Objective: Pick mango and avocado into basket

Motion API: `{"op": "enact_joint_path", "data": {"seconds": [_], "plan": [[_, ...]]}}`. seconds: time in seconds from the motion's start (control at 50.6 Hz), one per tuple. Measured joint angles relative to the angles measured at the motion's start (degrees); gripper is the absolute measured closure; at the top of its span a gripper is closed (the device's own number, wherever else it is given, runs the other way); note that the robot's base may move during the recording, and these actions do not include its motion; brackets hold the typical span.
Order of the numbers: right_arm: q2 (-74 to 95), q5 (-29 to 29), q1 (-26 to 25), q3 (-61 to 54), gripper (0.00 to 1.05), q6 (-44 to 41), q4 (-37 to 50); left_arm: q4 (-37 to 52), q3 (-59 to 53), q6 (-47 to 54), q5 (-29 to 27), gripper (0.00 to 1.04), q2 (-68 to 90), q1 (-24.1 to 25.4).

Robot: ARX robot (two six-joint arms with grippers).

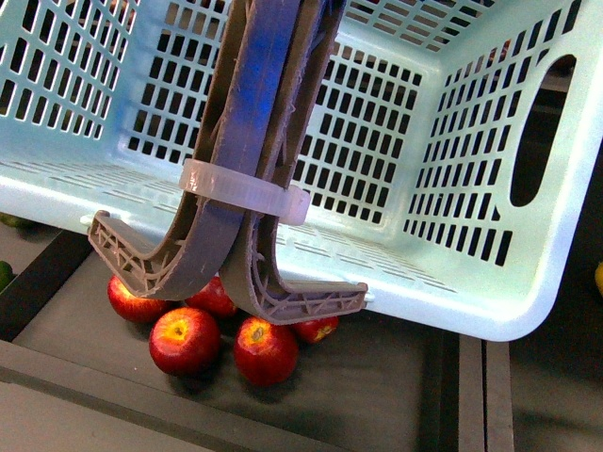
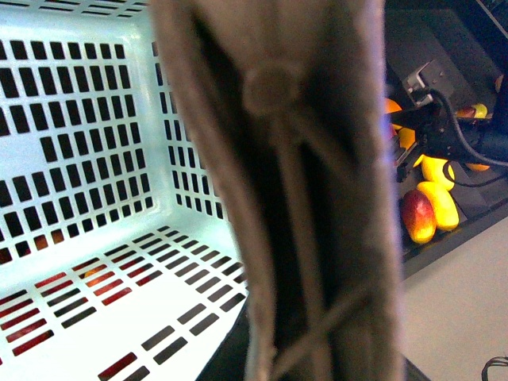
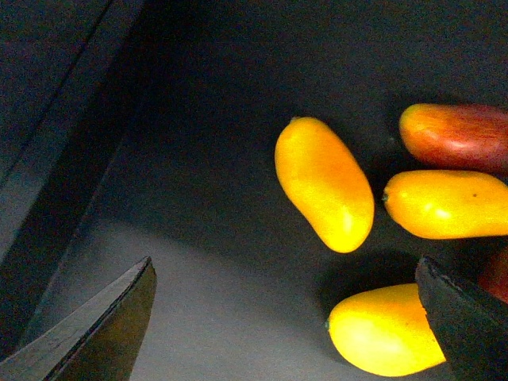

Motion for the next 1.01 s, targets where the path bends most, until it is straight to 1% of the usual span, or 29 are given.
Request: {"op": "enact_joint_path", "data": {"seconds": [0.079,0.158,0.217,0.316,0.613,0.83,1.008], "plan": [[4.2,-1.6,-0.7,2.9,0.08,-4.9,-1.8,0.0,0.0,0.0,0.0,0.99,0.0,0.0],[10.0,-1.8,-1.6,7.3,0.08,-9.5,-3.1,0.0,0.0,0.0,0.0,0.99,0.0,0.0],[13.6,-1.8,-1.9,10.3,0.08,-11.9,-3.6,0.0,0.0,0.0,0.0,0.99,0.0,0.0],[17.4,-1.9,-2.2,13.5,0.08,-13.3,-3.7,0.0,0.0,0.0,0.0,0.99,0.0,0.0],[28.4,-2.6,-1.5,23.7,0.08,-12.2,-4.2,0.0,0.0,0.0,0.0,0.99,0.0,0.0],[32.7,-2.0,-0.3,27.5,0.08,-11.1,-4.0,0.0,0.0,0.0,0.0,0.99,0.0,0.0],[36.7,0.3,0.3,31.9,0.08,-6.8,0.7,0.0,0.0,0.0,0.0,0.99,0.0,0.0]]}}
